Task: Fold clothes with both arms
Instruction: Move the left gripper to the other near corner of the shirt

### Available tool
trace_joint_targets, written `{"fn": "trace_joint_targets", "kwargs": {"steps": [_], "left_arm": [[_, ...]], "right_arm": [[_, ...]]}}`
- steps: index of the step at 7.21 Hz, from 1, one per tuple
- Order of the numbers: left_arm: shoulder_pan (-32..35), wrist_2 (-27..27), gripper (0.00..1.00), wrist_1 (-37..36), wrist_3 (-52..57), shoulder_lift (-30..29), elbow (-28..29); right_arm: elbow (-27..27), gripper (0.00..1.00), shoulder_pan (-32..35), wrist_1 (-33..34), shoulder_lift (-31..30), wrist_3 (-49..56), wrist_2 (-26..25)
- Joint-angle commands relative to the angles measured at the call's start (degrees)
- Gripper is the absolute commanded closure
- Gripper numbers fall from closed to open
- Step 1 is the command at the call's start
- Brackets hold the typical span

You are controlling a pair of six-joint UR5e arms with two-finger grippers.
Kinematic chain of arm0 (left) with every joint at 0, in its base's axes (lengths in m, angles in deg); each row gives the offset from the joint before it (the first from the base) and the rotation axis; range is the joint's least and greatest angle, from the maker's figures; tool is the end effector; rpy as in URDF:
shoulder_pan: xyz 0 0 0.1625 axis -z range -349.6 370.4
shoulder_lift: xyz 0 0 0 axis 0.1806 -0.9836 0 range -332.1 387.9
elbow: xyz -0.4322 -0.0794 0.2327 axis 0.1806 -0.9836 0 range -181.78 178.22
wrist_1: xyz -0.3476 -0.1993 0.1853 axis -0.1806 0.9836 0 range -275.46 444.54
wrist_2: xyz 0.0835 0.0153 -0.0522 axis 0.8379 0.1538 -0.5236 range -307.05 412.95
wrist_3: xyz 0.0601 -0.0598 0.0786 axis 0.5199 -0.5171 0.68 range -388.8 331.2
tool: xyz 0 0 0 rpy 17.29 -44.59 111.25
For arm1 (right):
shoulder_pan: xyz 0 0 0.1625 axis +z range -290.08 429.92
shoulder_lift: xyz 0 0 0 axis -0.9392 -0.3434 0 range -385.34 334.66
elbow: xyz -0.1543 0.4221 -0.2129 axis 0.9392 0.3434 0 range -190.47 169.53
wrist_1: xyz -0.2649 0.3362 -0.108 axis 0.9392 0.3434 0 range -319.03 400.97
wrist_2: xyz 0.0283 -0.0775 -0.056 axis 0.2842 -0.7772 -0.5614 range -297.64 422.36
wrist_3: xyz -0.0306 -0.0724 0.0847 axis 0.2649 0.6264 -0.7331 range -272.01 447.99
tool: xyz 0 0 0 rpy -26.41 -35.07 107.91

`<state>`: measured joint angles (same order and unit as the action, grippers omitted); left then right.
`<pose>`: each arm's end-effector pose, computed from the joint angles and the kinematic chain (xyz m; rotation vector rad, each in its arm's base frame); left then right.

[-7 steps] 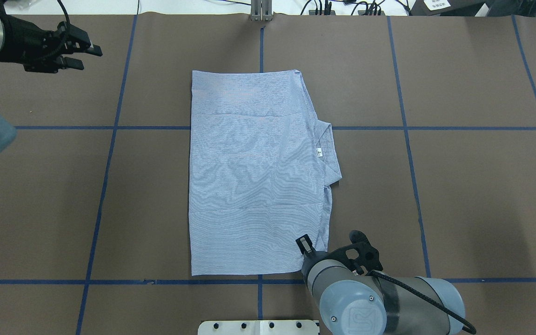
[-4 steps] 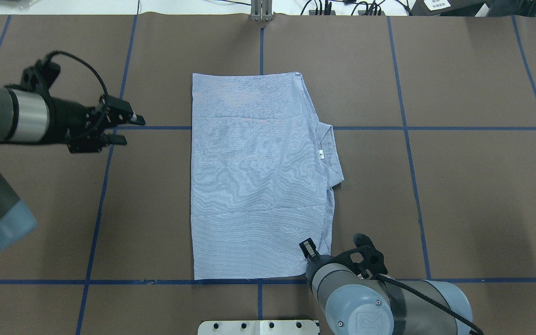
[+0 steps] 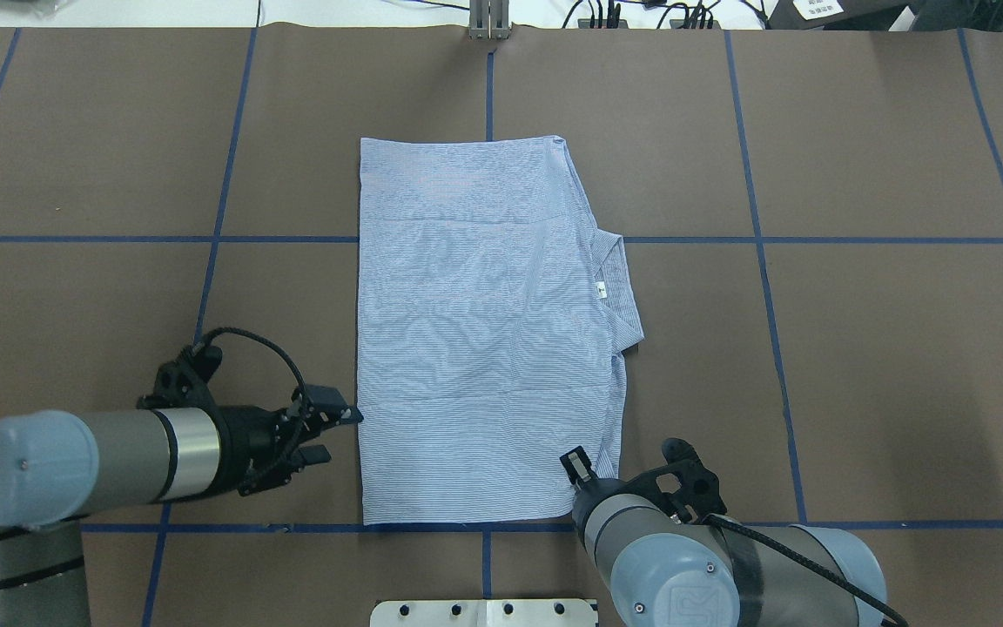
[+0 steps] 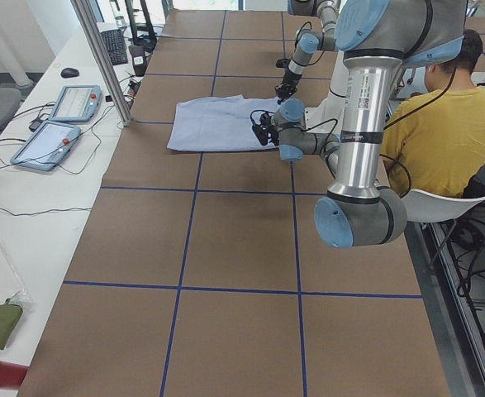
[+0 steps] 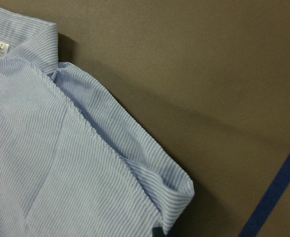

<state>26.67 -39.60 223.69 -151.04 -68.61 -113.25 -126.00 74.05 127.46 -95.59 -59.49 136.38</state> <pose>0.5044 -0.2807 0.3876 -0.2296 1.3597 -0.6823 -0.6000 -0.2090 0.3297 -0.1544 -0.9248 1.1191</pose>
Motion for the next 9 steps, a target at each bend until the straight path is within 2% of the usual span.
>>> {"fn": "trace_joint_targets", "kwargs": {"steps": [1, 3, 6, 9], "left_arm": [[-5.01, 2.91, 0.29, -0.02, -3.62, -1.92, 3.78], [-5.11, 2.91, 0.29, -0.02, -3.54, -4.03, 6.79], [-5.1, 3.08, 0.32, -0.02, -3.62, -3.43, 4.6], [-6.42, 4.48, 0.36, -0.11, -3.62, -3.16, 4.95]], "right_arm": [[0.04, 1.0, -0.01, -0.09, -0.06, 0.0, 0.07], [0.04, 1.0, -0.01, -0.09, 0.02, 0.0, 0.07], [-0.31, 1.0, -0.01, -0.09, -0.06, 0.0, 0.07], [-0.4, 1.0, -0.01, -0.09, 0.11, 0.0, 0.16]]}}
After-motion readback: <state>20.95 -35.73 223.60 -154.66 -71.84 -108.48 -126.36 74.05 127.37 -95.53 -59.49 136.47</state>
